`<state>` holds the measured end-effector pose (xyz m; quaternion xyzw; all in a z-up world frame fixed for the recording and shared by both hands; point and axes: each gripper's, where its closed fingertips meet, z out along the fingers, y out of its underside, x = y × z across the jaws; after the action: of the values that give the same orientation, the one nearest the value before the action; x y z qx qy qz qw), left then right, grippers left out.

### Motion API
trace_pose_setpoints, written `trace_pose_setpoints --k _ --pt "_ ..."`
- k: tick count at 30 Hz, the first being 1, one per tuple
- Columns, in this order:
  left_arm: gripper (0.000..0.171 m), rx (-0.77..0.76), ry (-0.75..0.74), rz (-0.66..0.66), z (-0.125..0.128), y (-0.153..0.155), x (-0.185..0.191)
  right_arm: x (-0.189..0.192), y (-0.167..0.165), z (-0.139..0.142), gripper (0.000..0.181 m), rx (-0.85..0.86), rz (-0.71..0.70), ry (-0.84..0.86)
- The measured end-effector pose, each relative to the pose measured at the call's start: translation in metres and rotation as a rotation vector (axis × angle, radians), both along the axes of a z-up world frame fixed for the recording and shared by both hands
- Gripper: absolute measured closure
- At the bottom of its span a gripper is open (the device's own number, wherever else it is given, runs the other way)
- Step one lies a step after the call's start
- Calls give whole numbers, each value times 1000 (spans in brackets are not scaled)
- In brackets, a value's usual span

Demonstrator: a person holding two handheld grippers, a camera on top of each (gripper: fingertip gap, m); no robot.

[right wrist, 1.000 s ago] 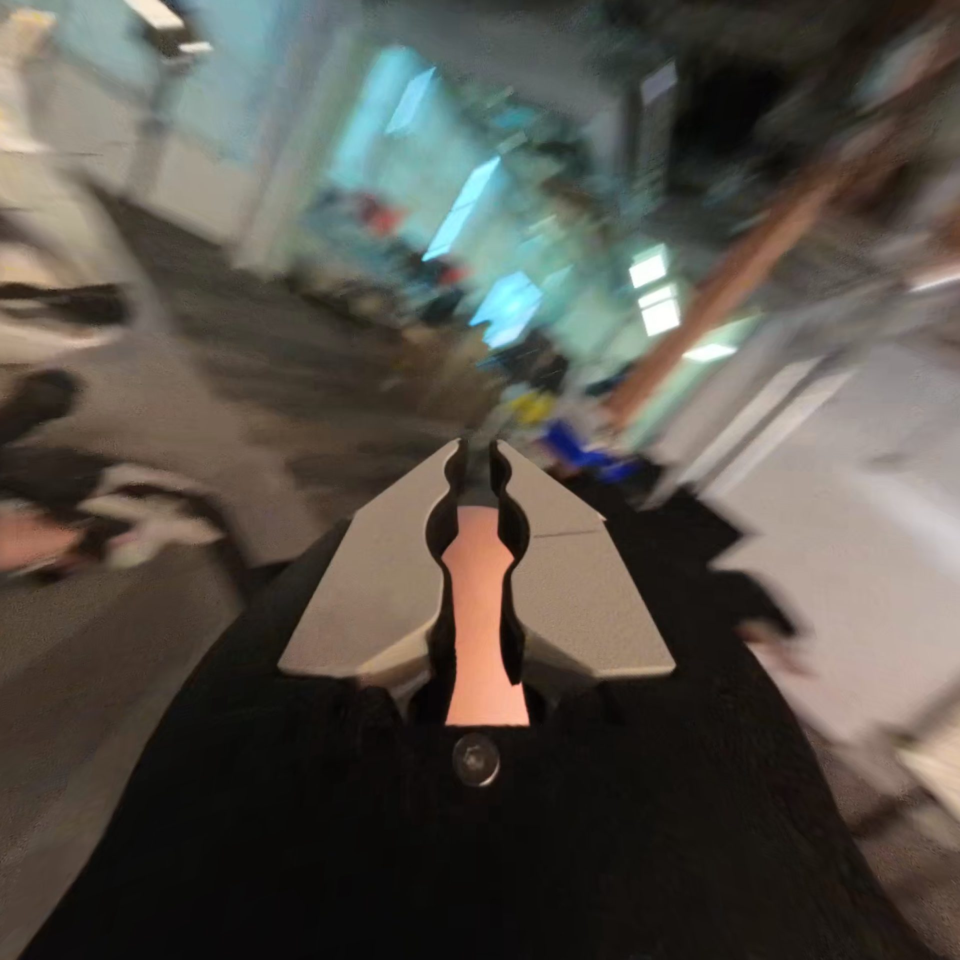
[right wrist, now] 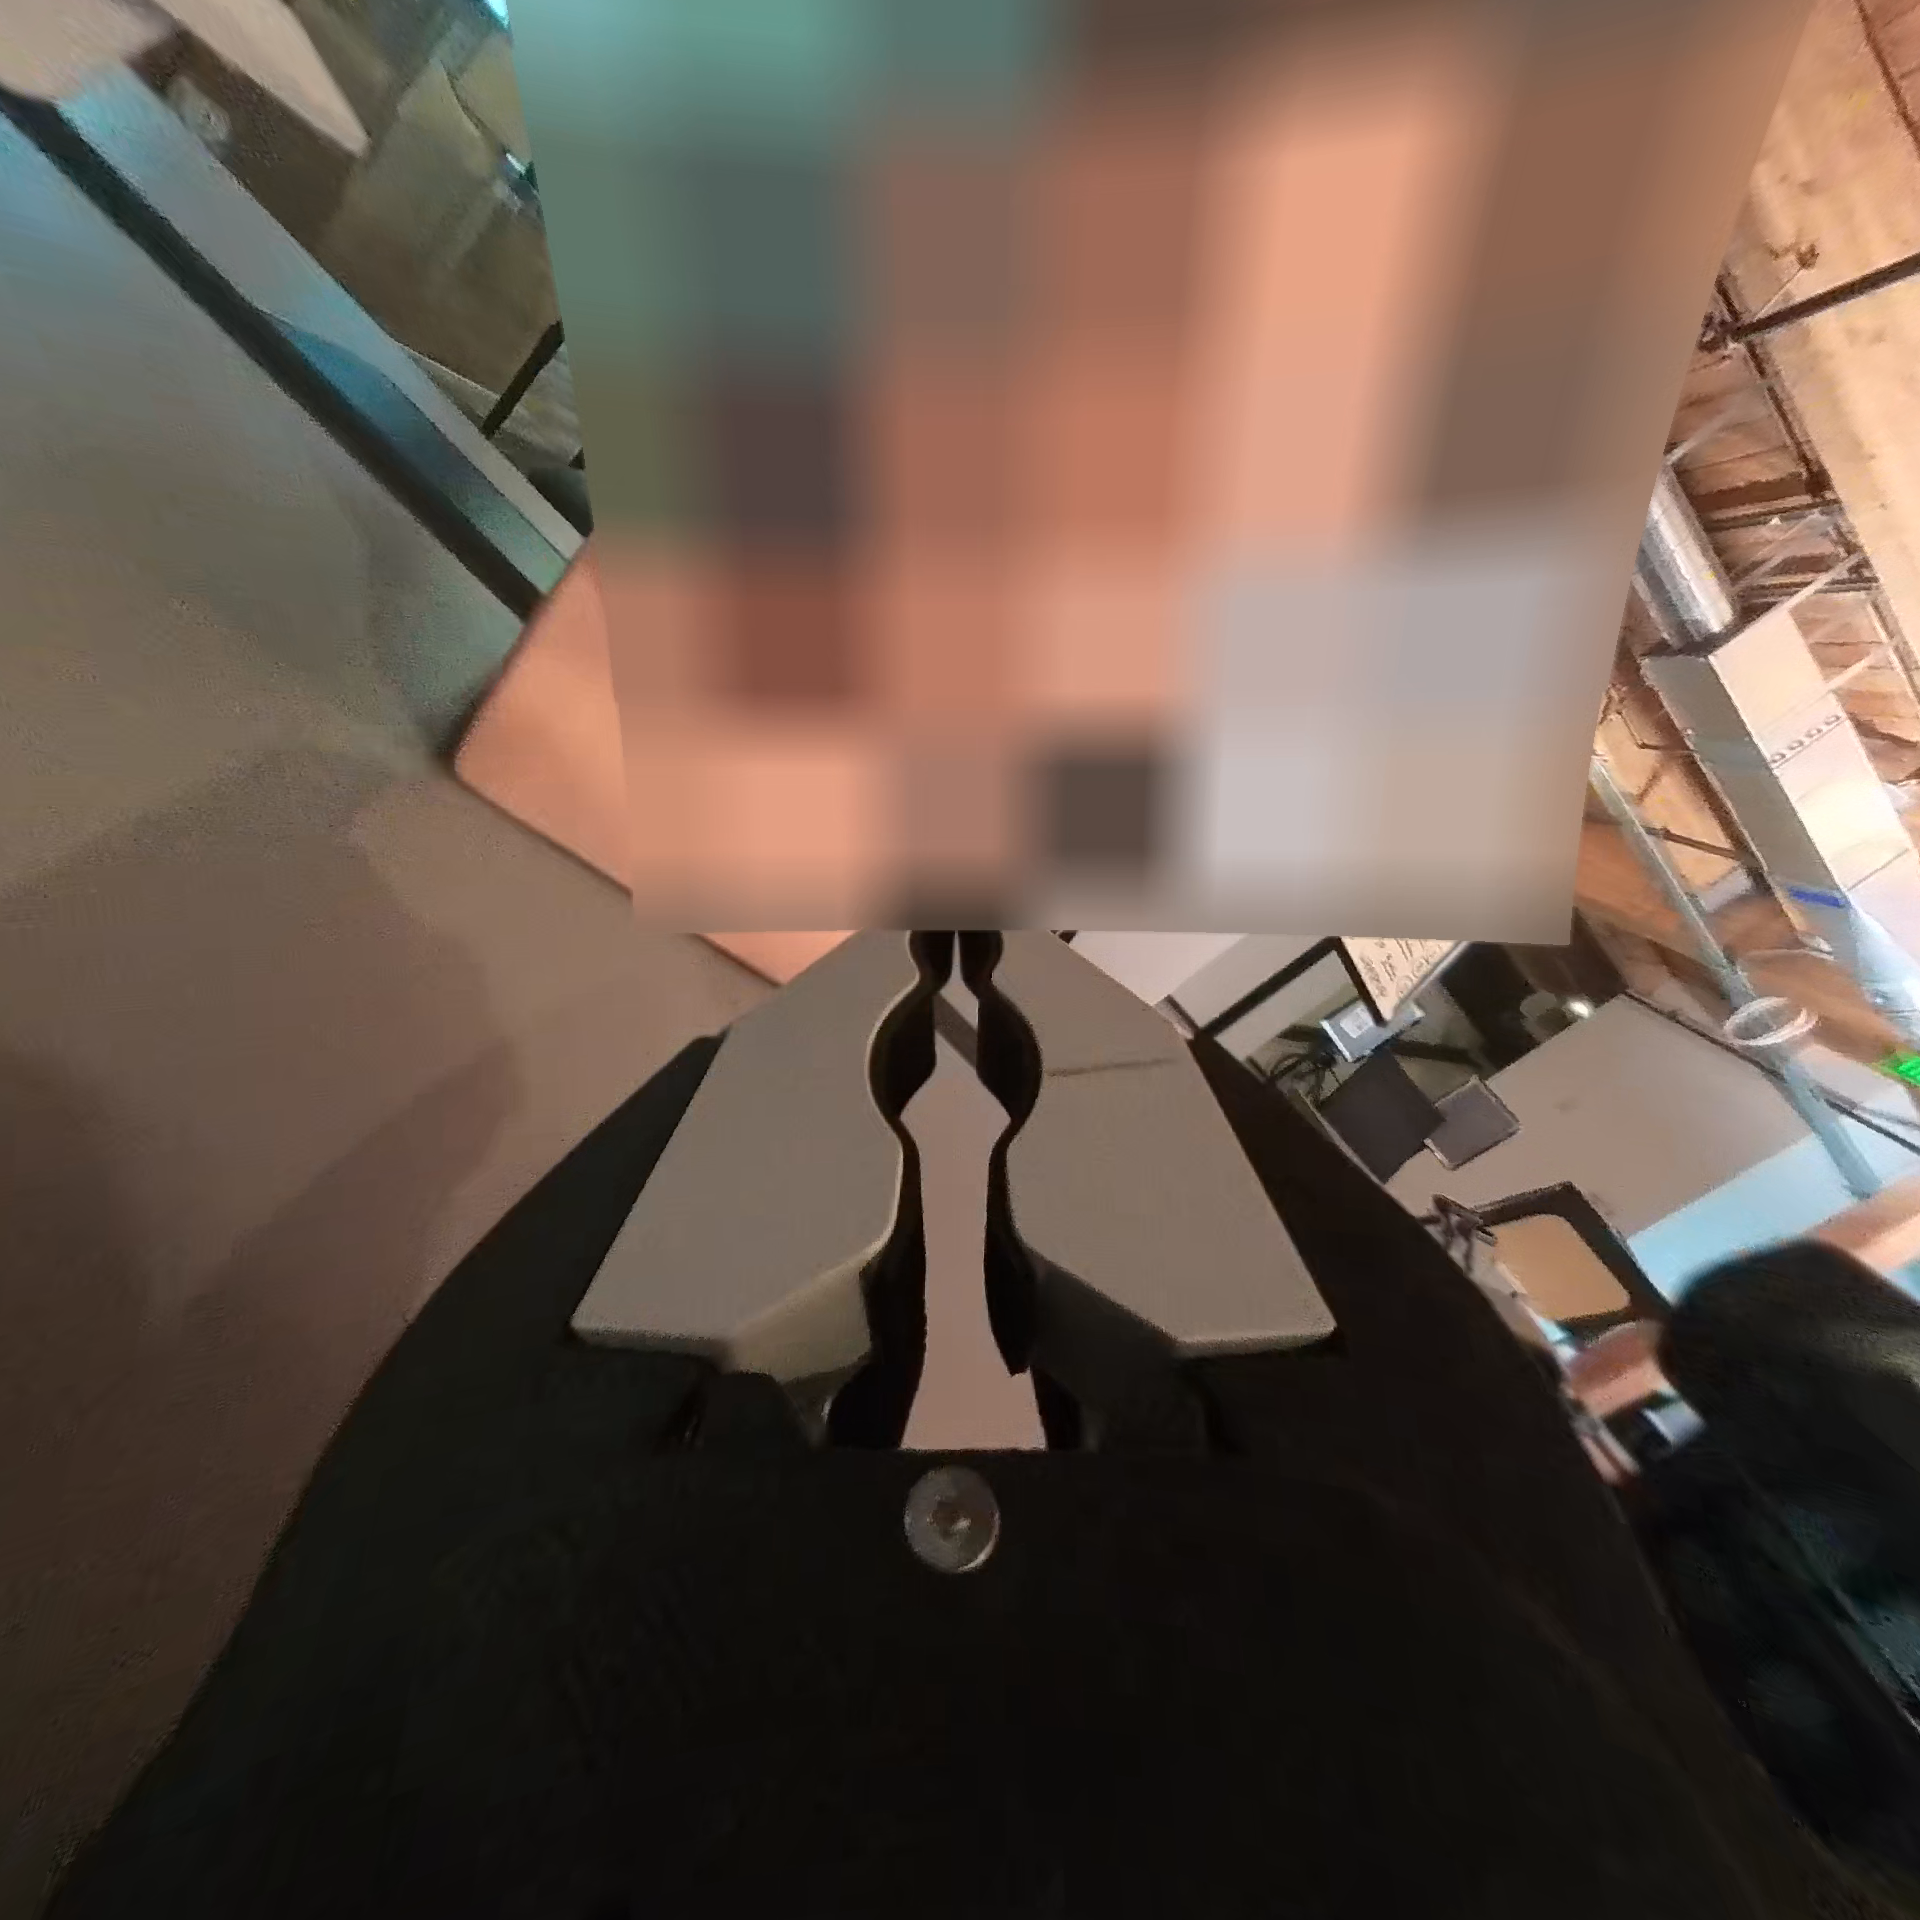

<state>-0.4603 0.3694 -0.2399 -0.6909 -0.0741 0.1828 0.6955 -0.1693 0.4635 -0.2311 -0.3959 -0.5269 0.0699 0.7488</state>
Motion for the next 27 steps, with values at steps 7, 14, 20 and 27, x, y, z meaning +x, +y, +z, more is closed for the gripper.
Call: trace_pose_setpoints --k 7,14,20,27 --pt "114 15 -34 -6 0 -1 -3 72 -76 -26 181 -208 29 -142" --pt "115 4 -8 -18 0 0 1 105 -175 -75 158 -888 284 -490" --pt "115 6 -9 -23 0 0 2 114 -217 -87 151 -1143 319 -599" --pt "115 14 -32 -27 1 -1 0 123 -222 -109 155 -1066 196 -797"
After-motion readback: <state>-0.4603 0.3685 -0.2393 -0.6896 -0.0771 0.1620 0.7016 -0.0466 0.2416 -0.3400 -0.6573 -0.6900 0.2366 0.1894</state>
